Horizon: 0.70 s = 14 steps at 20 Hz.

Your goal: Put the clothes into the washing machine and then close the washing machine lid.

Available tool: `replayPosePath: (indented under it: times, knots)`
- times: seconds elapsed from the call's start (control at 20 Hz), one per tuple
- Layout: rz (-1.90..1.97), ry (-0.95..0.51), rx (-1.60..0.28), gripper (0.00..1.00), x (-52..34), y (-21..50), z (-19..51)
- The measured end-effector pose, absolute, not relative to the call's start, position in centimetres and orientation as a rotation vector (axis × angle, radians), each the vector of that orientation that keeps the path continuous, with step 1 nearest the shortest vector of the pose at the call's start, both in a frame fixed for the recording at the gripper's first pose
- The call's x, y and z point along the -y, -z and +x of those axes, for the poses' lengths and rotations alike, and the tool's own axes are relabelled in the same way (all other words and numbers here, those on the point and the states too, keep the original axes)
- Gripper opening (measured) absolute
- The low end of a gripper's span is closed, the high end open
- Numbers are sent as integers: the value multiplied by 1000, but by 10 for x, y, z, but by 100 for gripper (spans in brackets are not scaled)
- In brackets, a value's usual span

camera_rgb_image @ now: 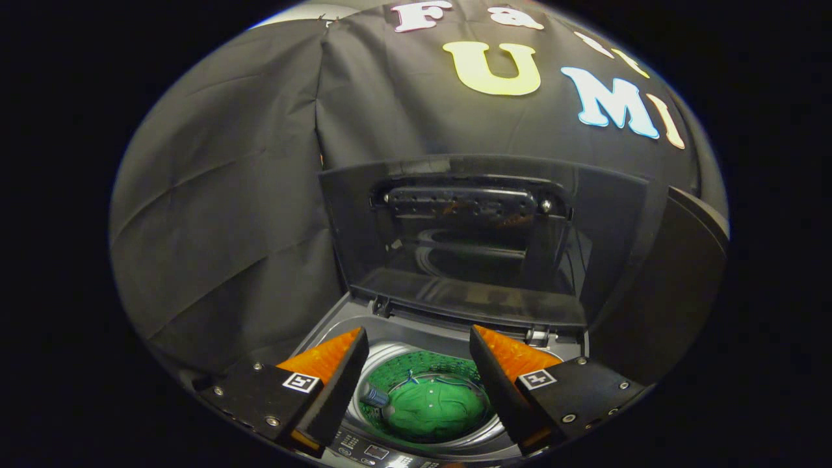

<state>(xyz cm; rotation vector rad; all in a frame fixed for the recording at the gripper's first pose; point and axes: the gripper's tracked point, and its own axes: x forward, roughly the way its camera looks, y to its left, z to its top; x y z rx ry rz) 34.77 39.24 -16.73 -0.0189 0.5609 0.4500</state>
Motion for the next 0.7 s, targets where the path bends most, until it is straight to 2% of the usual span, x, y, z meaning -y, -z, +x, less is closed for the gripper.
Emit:
replayPosePath:
  times: [0.7]
  knots:
    - [41,-455,-167,95,-408,21,401]
